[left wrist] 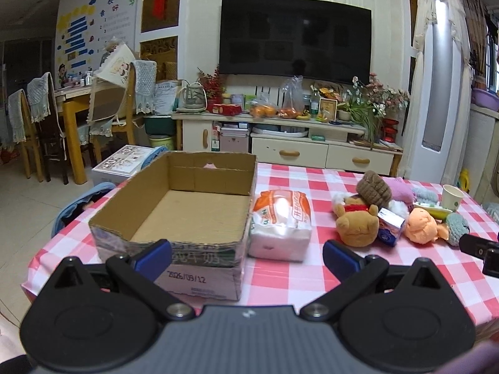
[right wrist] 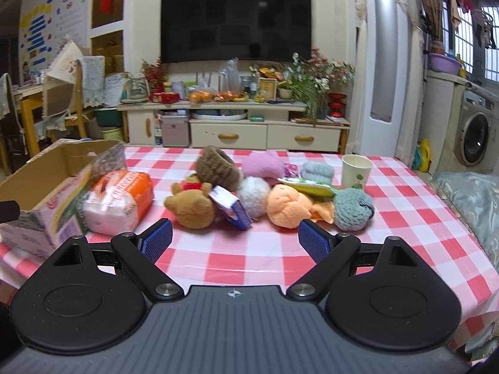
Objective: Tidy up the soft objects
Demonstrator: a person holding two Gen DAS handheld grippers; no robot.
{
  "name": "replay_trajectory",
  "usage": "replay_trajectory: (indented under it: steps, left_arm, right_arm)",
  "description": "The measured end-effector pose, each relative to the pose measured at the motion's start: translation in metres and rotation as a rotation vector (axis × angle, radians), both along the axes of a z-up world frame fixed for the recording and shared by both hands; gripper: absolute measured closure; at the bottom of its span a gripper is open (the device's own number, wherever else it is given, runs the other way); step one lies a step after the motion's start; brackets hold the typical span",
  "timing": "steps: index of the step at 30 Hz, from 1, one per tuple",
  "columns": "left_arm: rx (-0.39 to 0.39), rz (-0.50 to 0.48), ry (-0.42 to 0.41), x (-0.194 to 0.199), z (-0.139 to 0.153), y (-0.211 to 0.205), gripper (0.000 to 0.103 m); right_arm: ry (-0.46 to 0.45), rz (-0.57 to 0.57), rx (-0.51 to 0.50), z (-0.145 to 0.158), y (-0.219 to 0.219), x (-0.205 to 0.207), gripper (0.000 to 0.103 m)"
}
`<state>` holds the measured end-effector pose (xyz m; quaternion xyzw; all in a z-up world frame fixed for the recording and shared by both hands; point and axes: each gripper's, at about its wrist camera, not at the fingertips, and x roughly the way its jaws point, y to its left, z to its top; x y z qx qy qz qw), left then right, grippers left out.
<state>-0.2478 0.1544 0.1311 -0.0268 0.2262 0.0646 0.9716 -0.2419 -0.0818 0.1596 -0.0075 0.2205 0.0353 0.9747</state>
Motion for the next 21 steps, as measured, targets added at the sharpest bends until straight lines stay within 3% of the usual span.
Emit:
replay_trajectory:
  steps: [8,21]
  left_arm:
    - [0.018,-0.010,-0.016,-0.007,0.004,-0.005,0.001]
    - [0.053,-0.061,0.006,0.002,-0.002,-0.029,0.001]
  right_arm:
    - [-0.032,0.021,-0.032,0.008,0.001,-0.012,0.000]
    - [-0.023,-0.038,0.005,0.000,-0.015,-0.009,0.000]
